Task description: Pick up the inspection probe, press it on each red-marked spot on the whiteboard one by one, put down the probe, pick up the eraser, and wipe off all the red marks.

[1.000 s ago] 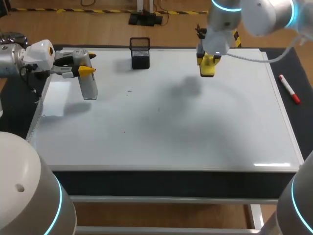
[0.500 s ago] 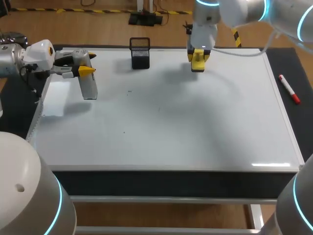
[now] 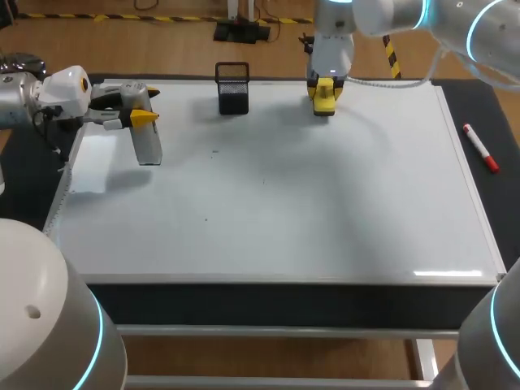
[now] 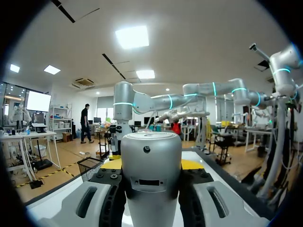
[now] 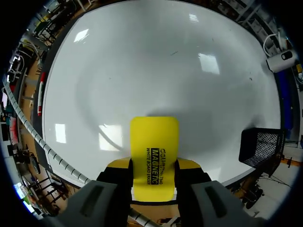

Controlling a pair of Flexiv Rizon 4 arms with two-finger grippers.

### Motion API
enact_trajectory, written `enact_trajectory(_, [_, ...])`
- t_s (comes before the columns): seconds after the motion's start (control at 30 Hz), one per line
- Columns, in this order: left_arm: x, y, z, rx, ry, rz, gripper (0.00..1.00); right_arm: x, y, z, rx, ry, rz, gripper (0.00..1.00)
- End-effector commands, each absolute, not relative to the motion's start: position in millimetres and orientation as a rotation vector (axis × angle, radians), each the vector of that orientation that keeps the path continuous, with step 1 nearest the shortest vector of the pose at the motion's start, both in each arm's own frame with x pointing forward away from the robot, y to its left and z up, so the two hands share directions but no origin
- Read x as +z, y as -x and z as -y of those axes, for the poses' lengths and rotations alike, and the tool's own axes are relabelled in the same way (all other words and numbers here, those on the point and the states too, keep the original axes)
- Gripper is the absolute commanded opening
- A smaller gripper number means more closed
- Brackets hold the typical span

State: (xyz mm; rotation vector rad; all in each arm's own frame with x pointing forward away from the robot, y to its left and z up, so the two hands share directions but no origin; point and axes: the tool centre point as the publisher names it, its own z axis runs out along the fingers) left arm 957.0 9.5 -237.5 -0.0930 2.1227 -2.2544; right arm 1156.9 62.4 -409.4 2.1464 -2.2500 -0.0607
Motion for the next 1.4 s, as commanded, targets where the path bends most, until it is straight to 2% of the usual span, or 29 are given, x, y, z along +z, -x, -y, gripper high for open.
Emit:
enact_trajectory(0.03, [-237,-957,-10,-2.254,0.093,-2.122,0.0,-414,-1161,-64,-0.072,-2.126,2.222,0.0])
enact_trajectory(0.9, [-237,-957,-10,-2.254,0.093,-2.122,0.0,-420,-1150,-51,-0.038,-2.155,2.253,0.0])
enact_trajectory(0.93, [-237,-957,-10,-2.254,0.093,-2.122,0.0,-419,-1148,-50,-0.029,-2.149,2.255,0.24])
enact_trajectory(0.97, [-237,-957,-10,-2.254,0.093,-2.122,0.0,-418,-1148,-49,-0.029,-2.148,2.257,0.92])
enact_trajectory(1.0, [-237,-957,-10,-2.254,0.093,-2.122,0.0,-416,-1147,-47,-0.016,-2.135,2.274,1.0])
enact_trajectory(1.27, [-237,-957,-10,-2.254,0.093,-2.122,0.0,-394,-1145,-32,0.005,-2.145,2.352,1.0])
enact_trajectory(1.4, [-237,-957,-10,-2.254,0.093,-2.122,0.0,-375,-1144,-21,-0.12,-2.055,2.524,1.0])
